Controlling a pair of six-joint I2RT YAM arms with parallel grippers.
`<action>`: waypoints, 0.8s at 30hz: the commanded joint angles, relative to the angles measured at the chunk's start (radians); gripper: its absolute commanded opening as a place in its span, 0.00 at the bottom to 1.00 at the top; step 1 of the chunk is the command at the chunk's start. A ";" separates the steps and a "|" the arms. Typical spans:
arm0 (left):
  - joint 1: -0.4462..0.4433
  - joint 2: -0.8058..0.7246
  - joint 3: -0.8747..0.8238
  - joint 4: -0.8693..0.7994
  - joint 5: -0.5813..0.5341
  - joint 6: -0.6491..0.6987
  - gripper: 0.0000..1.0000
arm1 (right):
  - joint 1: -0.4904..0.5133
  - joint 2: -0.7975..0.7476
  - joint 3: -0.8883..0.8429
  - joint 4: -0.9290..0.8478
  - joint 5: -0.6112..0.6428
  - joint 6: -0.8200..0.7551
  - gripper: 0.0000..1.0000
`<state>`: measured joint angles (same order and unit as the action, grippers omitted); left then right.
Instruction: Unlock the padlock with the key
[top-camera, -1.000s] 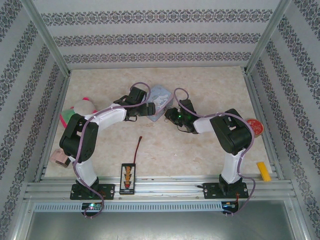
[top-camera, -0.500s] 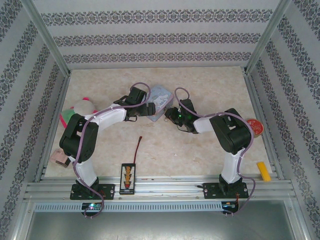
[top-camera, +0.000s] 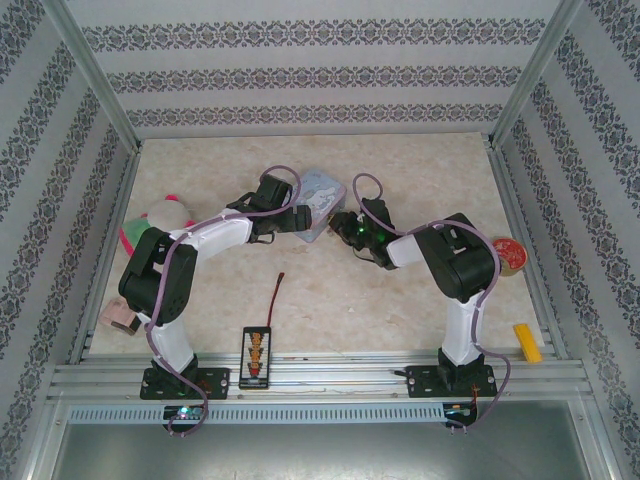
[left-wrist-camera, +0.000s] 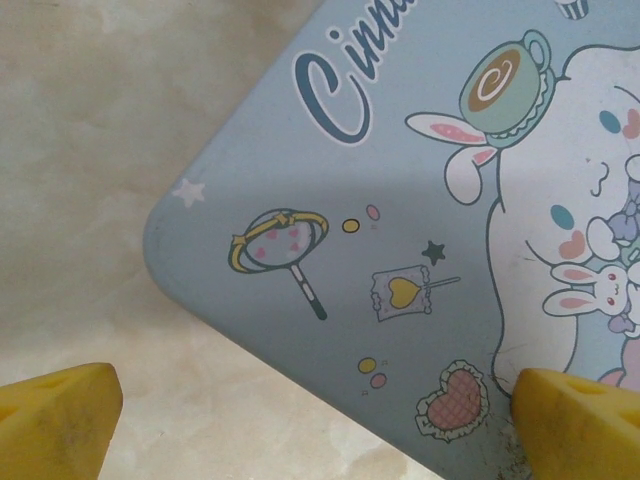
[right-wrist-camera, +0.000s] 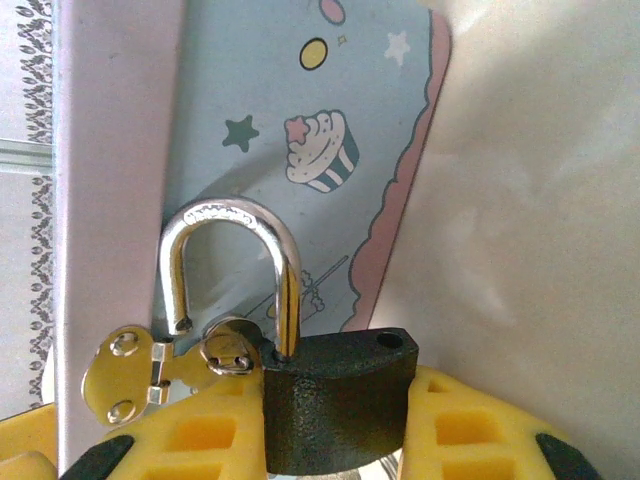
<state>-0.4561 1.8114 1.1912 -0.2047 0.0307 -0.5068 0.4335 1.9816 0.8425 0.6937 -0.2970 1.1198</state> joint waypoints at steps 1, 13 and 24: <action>0.015 -0.019 -0.027 -0.006 0.014 -0.014 1.00 | -0.015 -0.009 -0.024 0.055 0.047 -0.036 0.00; 0.082 -0.029 -0.052 0.051 0.082 -0.024 0.71 | -0.024 -0.214 -0.166 -0.095 0.095 -0.131 0.00; 0.156 -0.017 0.005 0.091 0.209 -0.035 0.73 | -0.018 -0.529 -0.228 -0.596 0.182 -0.313 0.00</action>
<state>-0.3317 1.8004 1.1633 -0.1471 0.1909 -0.5297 0.4149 1.5280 0.6189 0.2852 -0.1711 0.8967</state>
